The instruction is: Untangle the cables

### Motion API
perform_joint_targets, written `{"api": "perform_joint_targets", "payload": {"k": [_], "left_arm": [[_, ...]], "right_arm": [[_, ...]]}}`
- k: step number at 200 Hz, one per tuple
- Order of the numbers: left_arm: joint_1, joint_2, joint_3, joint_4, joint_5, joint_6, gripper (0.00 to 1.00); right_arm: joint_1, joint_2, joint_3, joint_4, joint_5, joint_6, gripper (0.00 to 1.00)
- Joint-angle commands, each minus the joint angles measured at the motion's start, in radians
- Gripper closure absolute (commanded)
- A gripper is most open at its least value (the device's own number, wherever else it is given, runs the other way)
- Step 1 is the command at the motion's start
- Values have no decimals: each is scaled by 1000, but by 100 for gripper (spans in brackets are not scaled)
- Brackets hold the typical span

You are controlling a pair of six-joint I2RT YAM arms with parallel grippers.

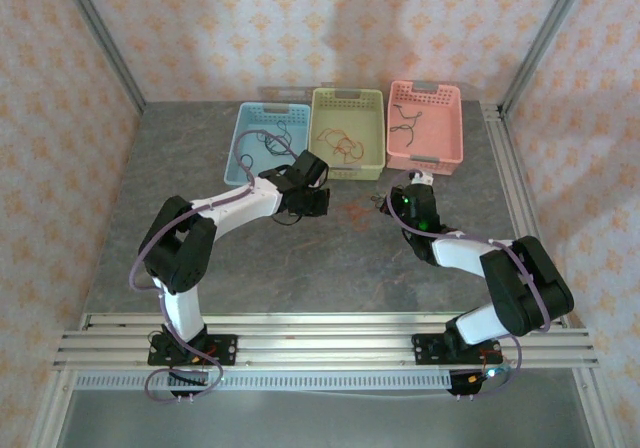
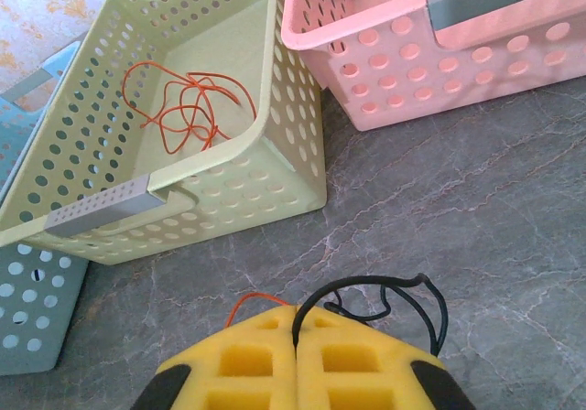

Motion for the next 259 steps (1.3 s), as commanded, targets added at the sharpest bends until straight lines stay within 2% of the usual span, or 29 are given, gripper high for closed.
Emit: {"api": "perform_joint_targets", "payload": {"k": [1, 64, 151, 170, 229, 259], "left_arm": [[2, -47, -18, 8, -37, -14, 100], [9, -106, -52, 26, -79, -23, 100], [17, -299, -180, 101, -244, -58, 100], [18, -312, -186, 117, -211, -53, 100], [18, -335, -182, 185, 21, -39, 100], [10, -279, -150, 167, 52, -39, 100]], "right_arm": [[-5, -1, 14, -11, 8, 6, 100], [-5, -10, 10, -14, 24, 2, 100], [-6, -109, -46, -8, 173, -27, 100], [-5, -120, -57, 3, 189, -28, 100], [-5, -108, -52, 6, 169, -28, 100], [-6, -102, -50, 16, 155, -26, 100]]}}
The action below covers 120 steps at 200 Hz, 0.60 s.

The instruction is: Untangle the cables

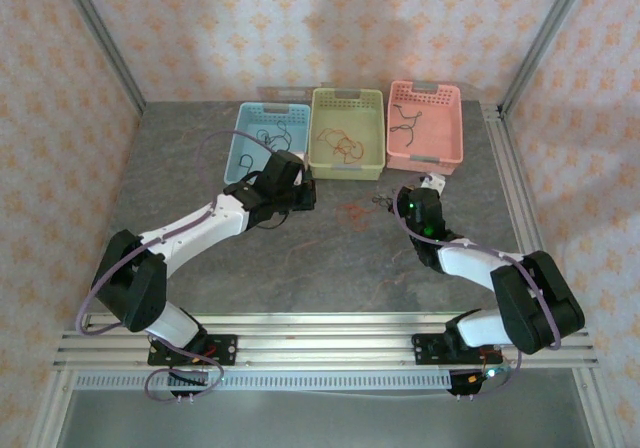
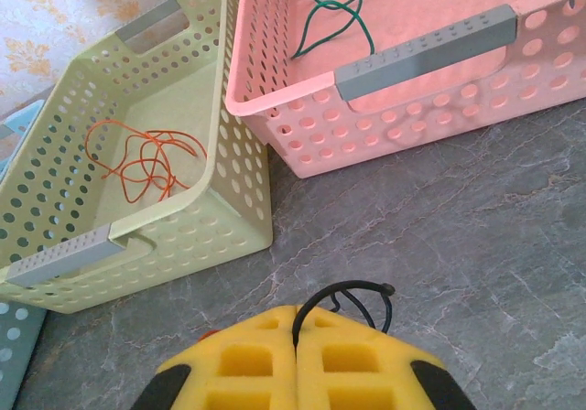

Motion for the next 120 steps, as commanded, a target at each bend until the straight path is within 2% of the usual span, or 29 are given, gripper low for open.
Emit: {"api": "perform_joint_targets", "payload": {"k": [1, 7, 24, 39, 54, 72, 120], "left_arm": [[-2, 37, 48, -1, 60, -5, 100], [-5, 67, 74, -36, 60, 20, 99], [-29, 181, 153, -85, 85, 45, 74], [-68, 283, 240, -157, 66, 69, 61], [-106, 373, 345, -235, 41, 99, 53], [-128, 477, 448, -318, 11, 106, 50], [-128, 564, 564, -445, -42, 93, 49]], "right_arm": [[-5, -2, -4, 36, 8, -14, 100], [-5, 1, -3, 37, 5, -14, 100], [-6, 10, 1, 38, -3, -12, 100], [-6, 16, 5, 38, -11, -11, 100], [-7, 22, 8, 37, -15, -10, 100], [-6, 27, 11, 36, -23, -10, 100], [-6, 34, 16, 34, -31, -7, 100]]}}
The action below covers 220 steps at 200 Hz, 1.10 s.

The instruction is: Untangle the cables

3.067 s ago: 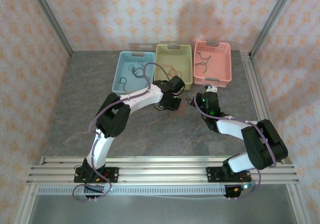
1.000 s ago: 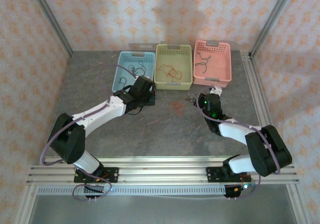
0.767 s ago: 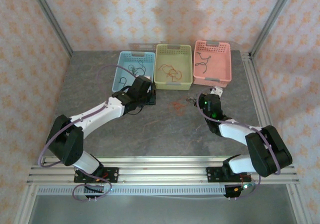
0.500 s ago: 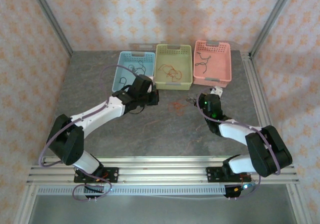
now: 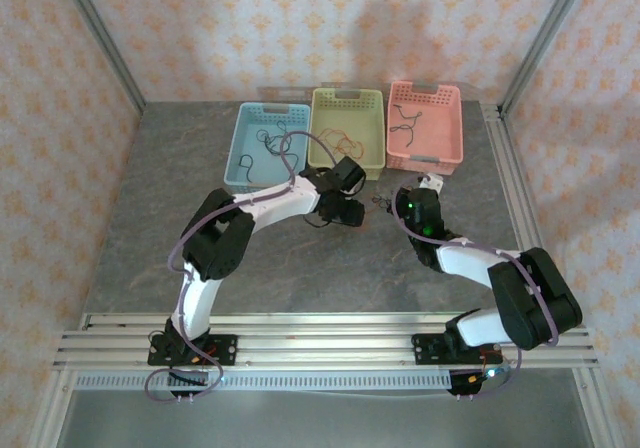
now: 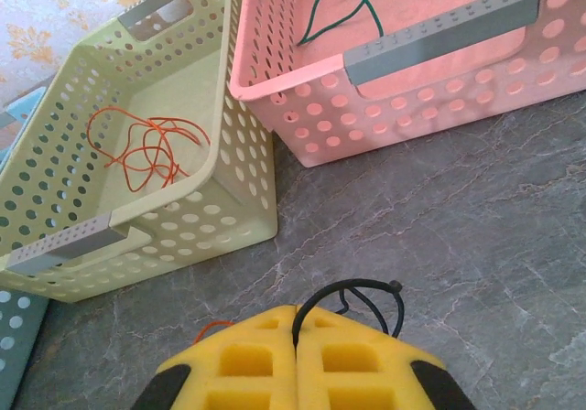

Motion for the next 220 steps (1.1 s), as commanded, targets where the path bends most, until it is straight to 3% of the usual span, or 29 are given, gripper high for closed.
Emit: {"api": "perform_joint_targets", "payload": {"k": [1, 52, 124, 220], "left_arm": [[10, 9, 73, -127, -64, 9, 49], [13, 77, 156, -208, -62, 8, 52], [44, 46, 90, -137, -10, -8, 100], [44, -238, -89, -68, -133, -45, 100]], "right_arm": [[-7, 12, 16, 20, -6, -7, 100], [-6, 24, 23, 20, -22, -4, 100], [-6, 27, 26, 20, -29, -4, 100], [-6, 29, 28, 19, -32, -2, 100]]}}
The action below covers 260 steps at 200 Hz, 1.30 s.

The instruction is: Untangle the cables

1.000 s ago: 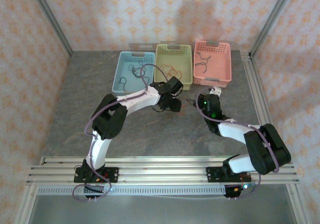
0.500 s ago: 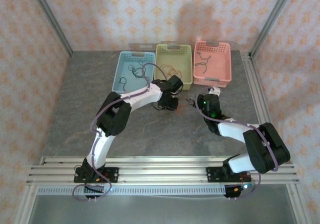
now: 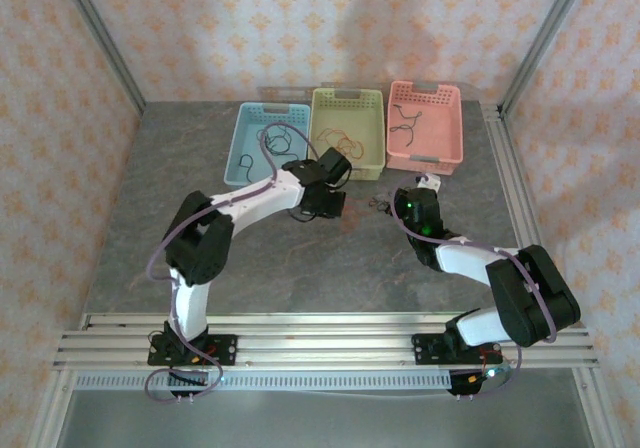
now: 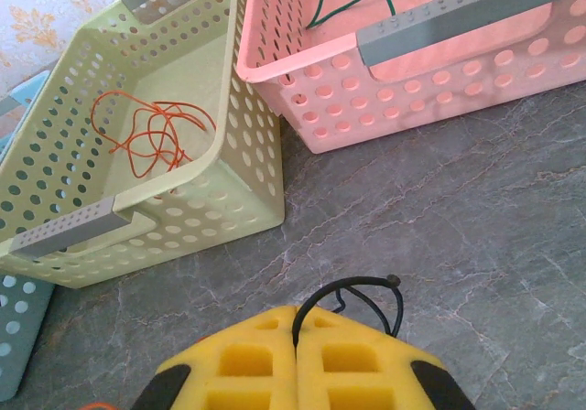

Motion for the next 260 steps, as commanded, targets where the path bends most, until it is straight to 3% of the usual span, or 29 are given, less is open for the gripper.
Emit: {"api": "perform_joint_targets", "payload": {"k": [1, 82, 144, 212, 260], "left_arm": [[0, -90, -23, 12, -63, -21, 100], [36, -379, -121, -59, -203, -18, 100], [84, -704, -241, -42, -109, -16, 100], [84, -888, -136, -111, -160, -15, 100], [87, -906, -16, -111, -224, 0, 100]], "right_arm": [[-5, 12, 23, 19, -5, -3, 100], [-6, 10, 22, 17, 1, -3, 100], [-6, 13, 23, 19, -2, -2, 100], [-6, 20, 25, 20, -9, 1, 100], [-6, 21, 26, 21, -11, 0, 100]]}}
